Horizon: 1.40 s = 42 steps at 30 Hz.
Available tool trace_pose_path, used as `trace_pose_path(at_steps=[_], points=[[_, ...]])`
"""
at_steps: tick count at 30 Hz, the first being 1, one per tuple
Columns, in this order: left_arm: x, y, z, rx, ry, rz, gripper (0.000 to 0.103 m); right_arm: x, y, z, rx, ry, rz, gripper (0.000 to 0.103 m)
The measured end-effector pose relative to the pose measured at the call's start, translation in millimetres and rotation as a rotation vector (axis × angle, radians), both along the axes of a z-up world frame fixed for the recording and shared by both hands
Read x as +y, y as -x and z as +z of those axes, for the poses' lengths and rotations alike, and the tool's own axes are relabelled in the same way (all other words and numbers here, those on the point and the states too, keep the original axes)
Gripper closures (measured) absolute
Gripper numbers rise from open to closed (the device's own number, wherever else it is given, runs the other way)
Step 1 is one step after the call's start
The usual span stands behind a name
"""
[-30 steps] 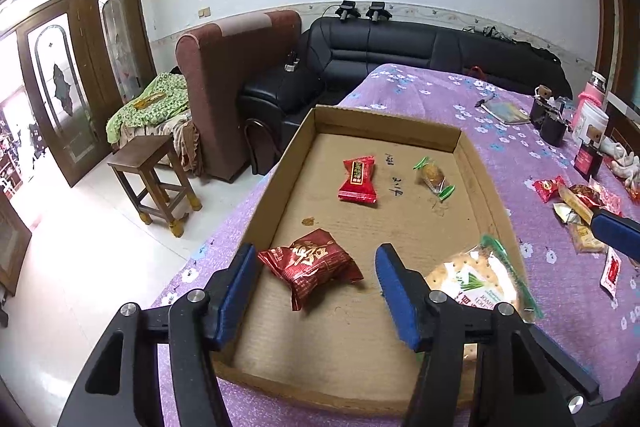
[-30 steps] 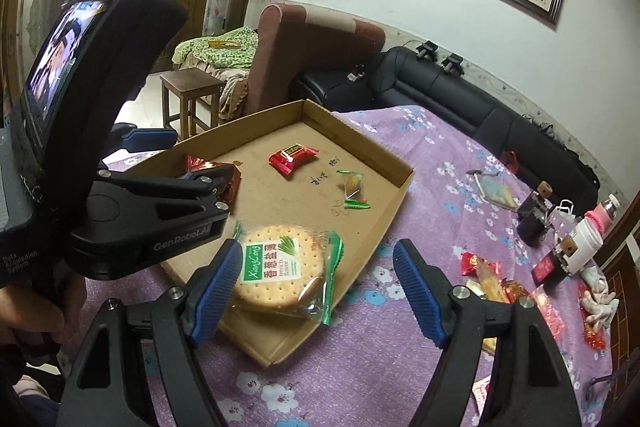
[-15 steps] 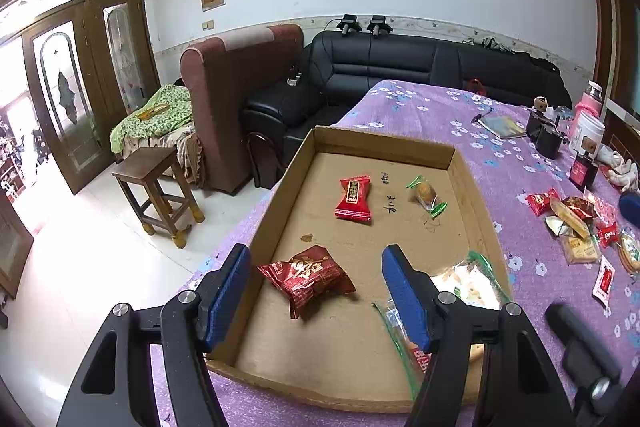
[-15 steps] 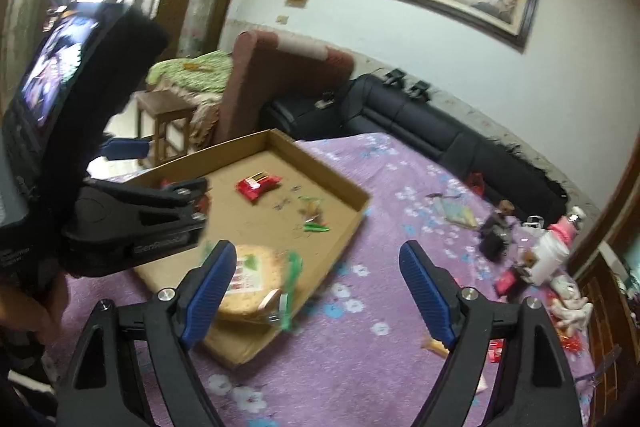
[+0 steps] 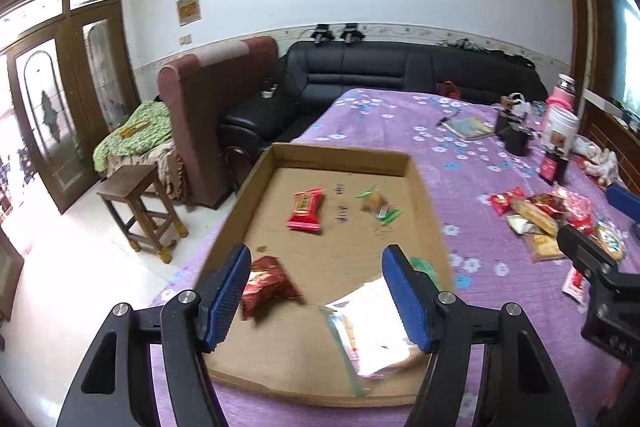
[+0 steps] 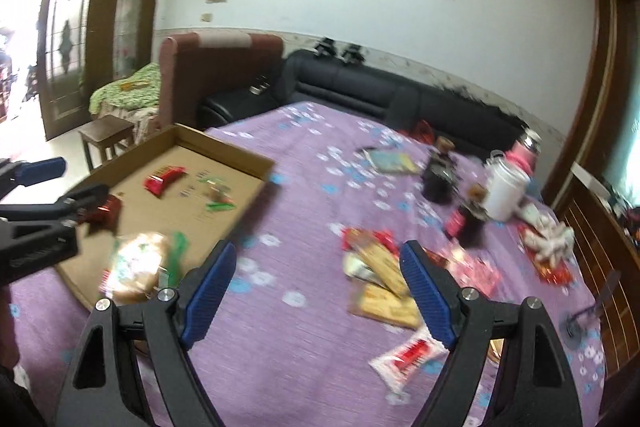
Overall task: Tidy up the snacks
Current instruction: 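Return both tools to the table and grasp the white-red sachet with the left tool, then grasp the second round cracker bag with the right tool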
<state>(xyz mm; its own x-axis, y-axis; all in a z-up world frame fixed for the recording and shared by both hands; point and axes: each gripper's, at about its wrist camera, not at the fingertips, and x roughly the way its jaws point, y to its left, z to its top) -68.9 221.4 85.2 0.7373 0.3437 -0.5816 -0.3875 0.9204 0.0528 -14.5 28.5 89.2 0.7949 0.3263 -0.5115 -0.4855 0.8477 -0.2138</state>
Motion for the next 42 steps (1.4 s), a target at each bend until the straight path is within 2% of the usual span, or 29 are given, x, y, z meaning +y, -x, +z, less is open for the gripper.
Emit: trace_pose_path(at_steps=[4,8,10,12,14,18,22,26,28,29,30,31,32,35,37,39,42], points=[[-25.6,-7.7,3.9,0.007,-0.003,-0.064,0.031,-41.8,-17.0,-5.7,0.05,-0.015,-0.05,0.02],[-54.8,-19.2,4.3,0.034,0.029,-0.157,0.031,-112.1,-45.5,-8.3,0.131,-0.122,-0.145,0.02],[-73.5,-28.8,1.6,0.059,0.062,-0.223,0.031,-141.6,-56.1,-8.9,0.15,-0.179,-0.196,0.025],[-93.8,-40.2,-4.3,0.094,0.107,-0.291,0.031,-171.3,-68.5,-12.1,0.18,-0.23,-0.251,0.04],[-111.9,-49.7,-9.6,0.129,0.155,-0.356,0.031,-197.5,-79.4,-19.0,0.219,-0.293,-0.289,0.043],[-156.6,-78.5,-26.5,0.222,0.25,-0.505,0.032,-231.7,-93.3,-26.3,0.269,-0.393,-0.339,0.043],[-199.4,-100.7,-37.0,0.279,0.207,-0.583,0.032,-250.2,-99.7,-28.6,0.289,-0.452,-0.369,0.043],[-229.2,-122.5,-52.8,0.334,0.131,-0.593,0.032,-265.8,-106.7,-34.1,0.32,-0.499,-0.409,0.043],[-239.5,-132.4,-64.6,0.366,0.15,-0.617,0.035,-272.0,-111.7,-39.7,0.345,-0.52,-0.426,0.043],[-241.6,-133.4,-67.9,0.368,0.152,-0.622,0.048,-274.2,-113.6,-42.1,0.352,-0.52,-0.441,0.043],[-246.8,-135.9,-72.7,0.374,0.142,-0.622,0.057,-275.2,-115.2,-44.1,0.358,-0.516,-0.453,0.042],[-251.0,-136.4,-74.7,0.354,0.102,-0.602,0.066,-276.4,-115.5,-45.7,0.361,-0.514,-0.461,0.041],[-252.2,-135.8,-75.4,0.343,0.089,-0.595,0.071,-277.9,-117.1,-47.7,0.365,-0.511,-0.473,0.036],[-244.2,-133.7,-75.2,0.309,0.136,-0.577,0.072,-275.2,-121.4,-52.1,0.371,-0.486,-0.459,0.022],[-233.6,-131.3,-76.3,0.285,0.136,-0.55,0.073,-267.6,-126.0,-56.3,0.382,-0.447,-0.44,0.019],[-223.1,-130.5,-76.4,0.27,0.168,-0.546,0.073,-251.7,-135.0,-67.8,0.434,-0.366,-0.4,0.015],[-211.3,-131.1,-75.3,0.246,0.193,-0.535,0.073,-234.8,-137.0,-77.6,0.456,-0.271,-0.371,0.015]])
